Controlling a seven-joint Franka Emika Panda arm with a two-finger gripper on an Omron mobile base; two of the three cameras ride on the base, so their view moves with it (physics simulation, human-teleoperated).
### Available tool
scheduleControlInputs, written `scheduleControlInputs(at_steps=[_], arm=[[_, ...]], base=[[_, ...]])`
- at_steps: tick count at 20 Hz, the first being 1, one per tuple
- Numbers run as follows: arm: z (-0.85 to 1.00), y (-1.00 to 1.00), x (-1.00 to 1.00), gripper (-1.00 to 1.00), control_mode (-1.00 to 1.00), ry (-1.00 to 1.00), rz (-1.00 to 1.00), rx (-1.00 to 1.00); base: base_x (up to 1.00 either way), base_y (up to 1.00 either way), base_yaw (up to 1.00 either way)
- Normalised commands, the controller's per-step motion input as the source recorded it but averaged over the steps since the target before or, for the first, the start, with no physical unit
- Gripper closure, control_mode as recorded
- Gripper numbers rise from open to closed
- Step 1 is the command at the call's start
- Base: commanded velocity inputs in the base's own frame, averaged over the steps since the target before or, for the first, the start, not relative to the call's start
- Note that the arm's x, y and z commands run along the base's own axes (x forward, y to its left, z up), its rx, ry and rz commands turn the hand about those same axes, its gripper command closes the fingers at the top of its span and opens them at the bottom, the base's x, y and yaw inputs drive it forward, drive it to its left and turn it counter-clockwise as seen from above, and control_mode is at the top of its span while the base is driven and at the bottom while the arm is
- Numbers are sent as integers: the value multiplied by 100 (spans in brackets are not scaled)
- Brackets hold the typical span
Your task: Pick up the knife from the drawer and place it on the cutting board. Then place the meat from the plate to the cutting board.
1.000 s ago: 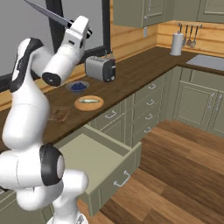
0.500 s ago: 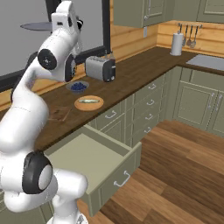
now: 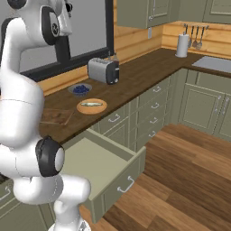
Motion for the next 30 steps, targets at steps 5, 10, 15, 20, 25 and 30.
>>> scheduleControlInputs(at_steps=[5, 10, 15, 20, 25, 30], arm=[[-36, -21, -16, 100, -100, 34, -1, 23], [-85, 2, 0, 100, -100, 35, -19, 26], [-99, 42, 0, 100, -100, 32, -37, 12], [-89, 40, 2, 100, -100, 26, -36, 26], [-100, 3, 7, 100, -100, 22, -22, 28], [-100, 5, 14, 100, -100, 22, -11, 23]], base=[[0, 0, 0], [0, 0, 0], [0, 0, 0], [0, 0, 0], [0, 0, 0], [0, 0, 0]])
